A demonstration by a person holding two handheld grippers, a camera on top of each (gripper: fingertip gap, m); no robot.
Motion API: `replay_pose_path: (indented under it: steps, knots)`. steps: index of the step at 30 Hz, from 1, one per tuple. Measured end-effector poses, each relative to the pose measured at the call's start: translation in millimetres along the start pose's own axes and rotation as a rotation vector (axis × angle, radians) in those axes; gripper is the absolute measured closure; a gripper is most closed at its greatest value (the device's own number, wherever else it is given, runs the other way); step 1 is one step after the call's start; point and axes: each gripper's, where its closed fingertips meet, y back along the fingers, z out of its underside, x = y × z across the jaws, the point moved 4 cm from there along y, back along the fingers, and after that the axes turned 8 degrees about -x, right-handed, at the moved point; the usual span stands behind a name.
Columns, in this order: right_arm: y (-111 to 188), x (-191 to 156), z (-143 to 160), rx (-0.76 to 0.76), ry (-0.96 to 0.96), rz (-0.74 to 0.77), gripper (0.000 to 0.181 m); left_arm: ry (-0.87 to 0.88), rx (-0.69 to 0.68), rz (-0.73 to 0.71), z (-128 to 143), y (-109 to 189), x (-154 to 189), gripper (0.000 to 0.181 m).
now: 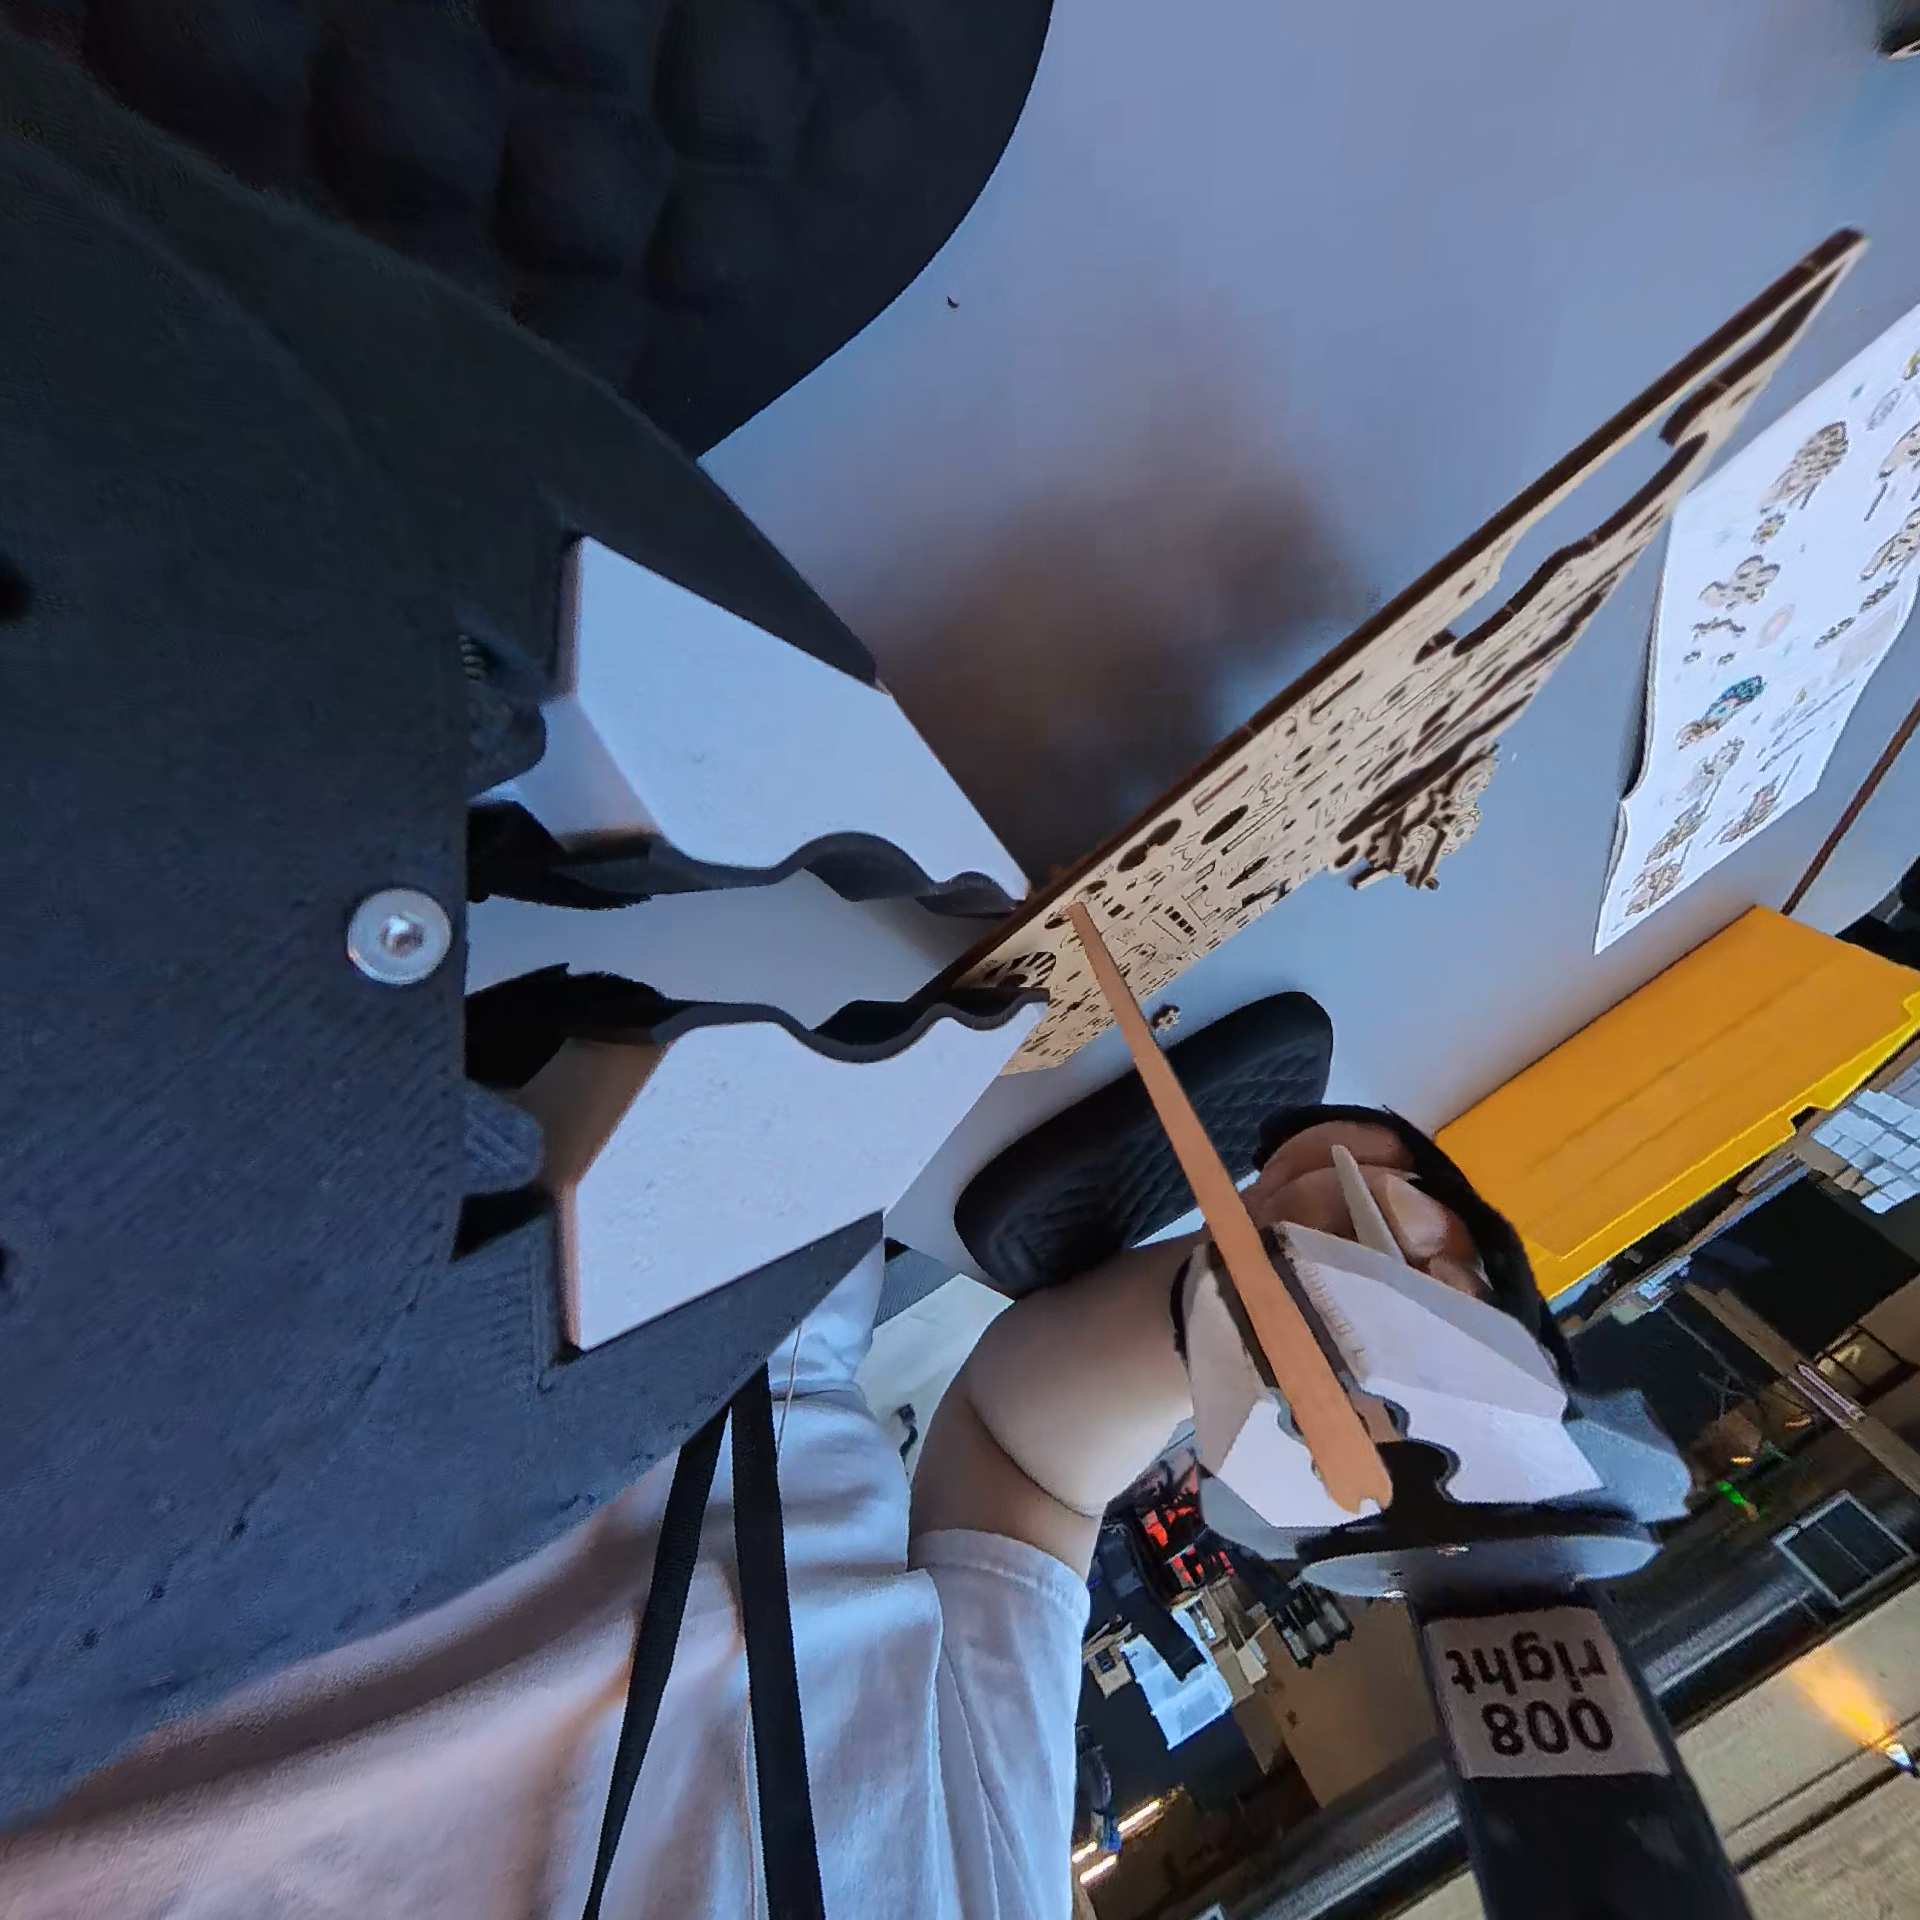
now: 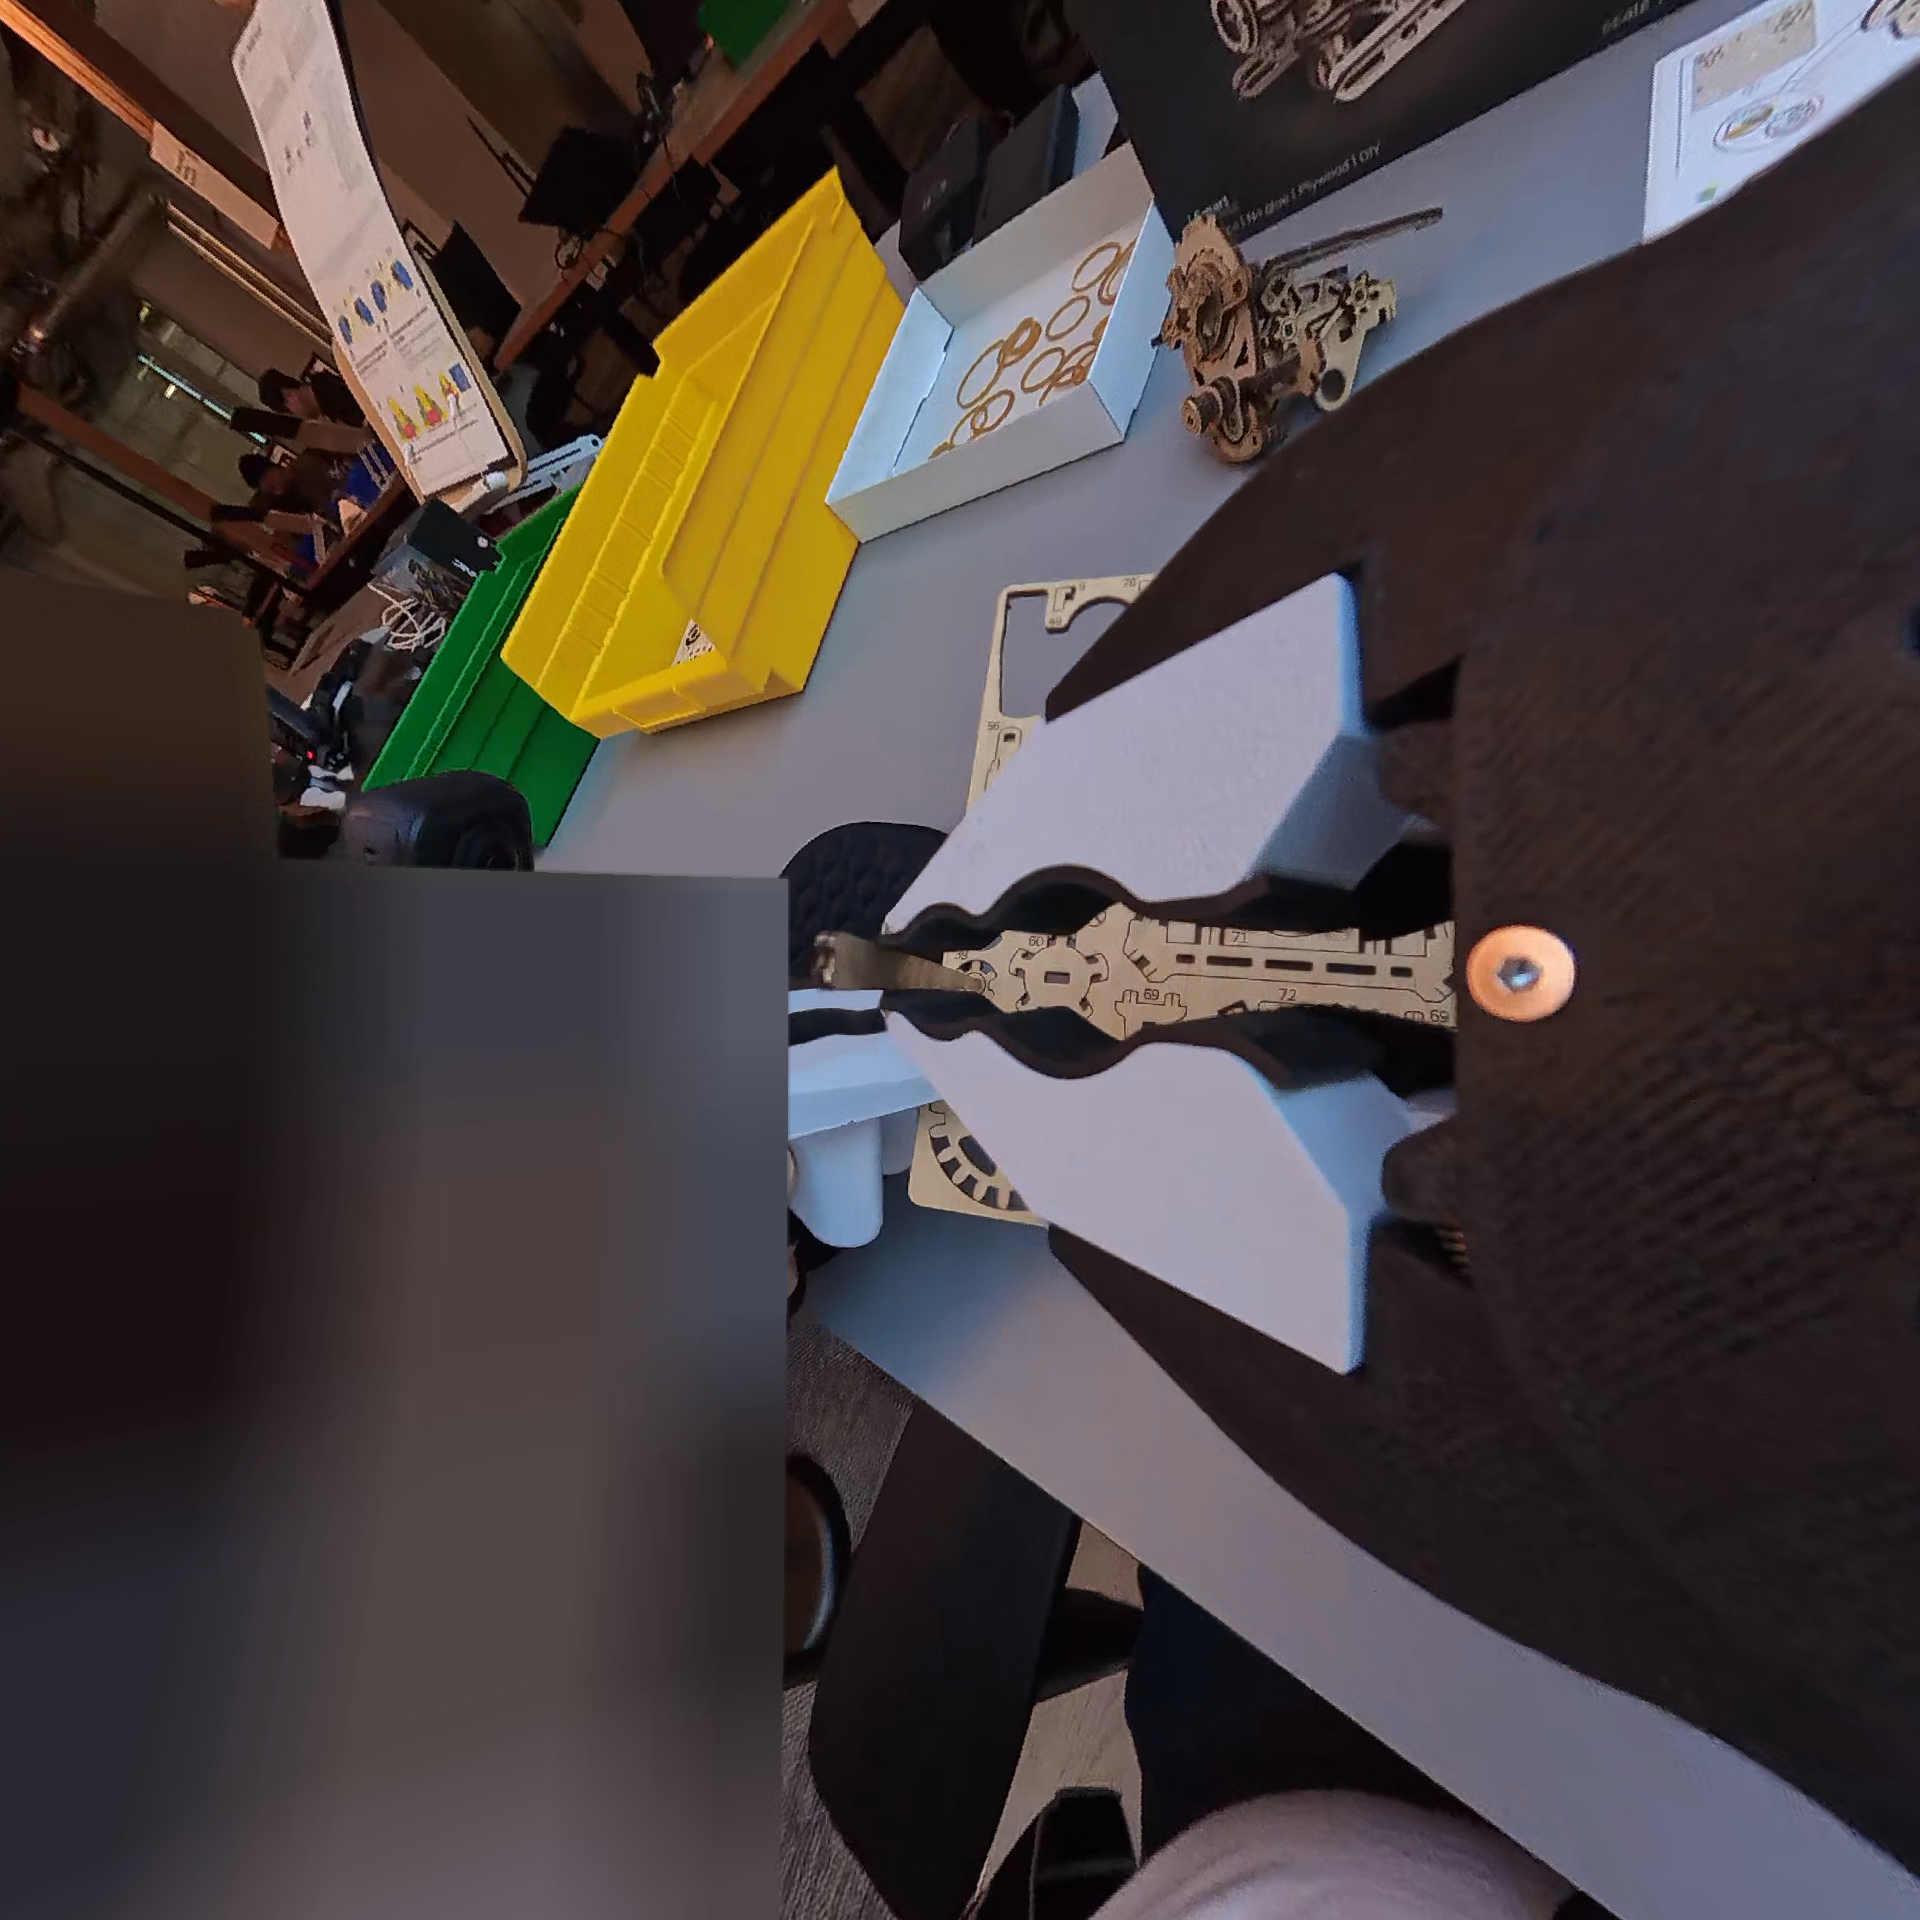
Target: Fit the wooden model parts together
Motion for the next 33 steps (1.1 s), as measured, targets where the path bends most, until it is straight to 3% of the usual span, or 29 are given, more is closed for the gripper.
replay_pose_path:
  steps: [6,11,15,18,22,25,28,31,33]
  knots:
    - [-3.5,-7.5,-11.6,0.001,0.05,0.028,0.176,-0.015,-0.022,0.009,1.2,-0.5,0.6,0.176]
    - [5.5,8.3,0.4,-0.007,-0.119,-0.025,0.176,-0.003,0.039,-0.009,-3.7,6.0,-2.3,0.178]
    - [-7.3,6.0,-8.1,-0.014,-0.051,0.01,0.176,0.012,0.02,-0.007,-2.1,3.7,-5.7,0.178]
    - [1.6,10.4,-1.2,-0.013,-0.135,-0.025,0.177,0.017,0.032,-0.013,-4.1,6.2,-5.9,0.178]
    - [-9.4,6.0,-11.3,-0.028,-0.025,0.03,0.176,0.028,0.032,0.007,-3.3,1.8,-6.8,0.179]
    - [-2.5,20.3,2.9,-0.031,-0.129,-0.021,0.177,0.031,0.035,-0.021,-4.4,2.9,-9.2,0.177]
    - [6.6,5.1,12.8,-0.021,-0.106,-0.01,0.181,0.036,0.063,0.009,-4.6,6.0,-6.9,0.18]
    - [-10.8,-8.7,6.6,-0.082,0.015,0.003,0.181,0.031,0.053,0.02,-6.8,1.6,-5.2,0.18]
    - [-19.7,-8.5,10.2,-0.154,-0.005,-0.025,0.181,0.038,0.047,0.012,-8.9,-1.5,-5.6,0.18]
